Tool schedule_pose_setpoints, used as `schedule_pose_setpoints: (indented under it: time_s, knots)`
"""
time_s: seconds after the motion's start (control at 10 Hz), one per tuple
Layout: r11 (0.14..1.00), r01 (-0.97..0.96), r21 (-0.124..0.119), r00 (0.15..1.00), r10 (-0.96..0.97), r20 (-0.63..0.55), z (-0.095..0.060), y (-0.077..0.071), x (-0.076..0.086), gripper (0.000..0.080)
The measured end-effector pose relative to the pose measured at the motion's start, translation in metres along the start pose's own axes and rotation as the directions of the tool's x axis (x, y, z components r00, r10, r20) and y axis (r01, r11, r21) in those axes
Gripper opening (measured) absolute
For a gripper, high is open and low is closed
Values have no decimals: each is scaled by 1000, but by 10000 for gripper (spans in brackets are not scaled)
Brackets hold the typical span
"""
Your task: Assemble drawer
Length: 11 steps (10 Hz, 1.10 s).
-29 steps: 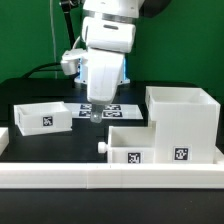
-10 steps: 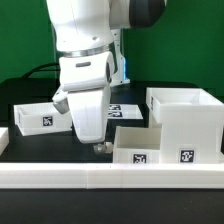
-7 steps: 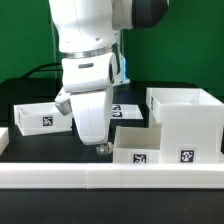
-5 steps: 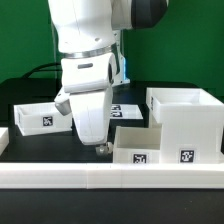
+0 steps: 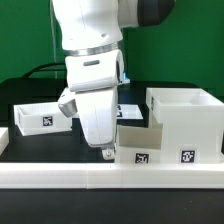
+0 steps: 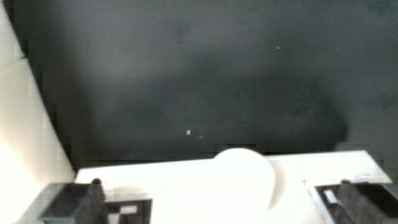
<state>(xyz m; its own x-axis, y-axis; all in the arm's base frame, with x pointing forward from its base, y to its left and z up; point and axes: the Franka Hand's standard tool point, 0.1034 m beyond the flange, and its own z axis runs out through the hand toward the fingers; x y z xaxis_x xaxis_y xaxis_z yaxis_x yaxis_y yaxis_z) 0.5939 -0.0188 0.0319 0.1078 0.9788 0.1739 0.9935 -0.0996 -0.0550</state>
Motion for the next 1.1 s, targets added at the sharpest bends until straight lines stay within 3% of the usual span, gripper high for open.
schedule_pose_setpoints:
  time_s: [0.6,0.8,1.1]
  knots:
    - [1000,3,-4,1000,-2,23,1,-1,-2,649]
    - [997,72,-24,997,-72,18,1,5,-3,649]
    - [999,18,-31,998,-17,53,5,8,5,649]
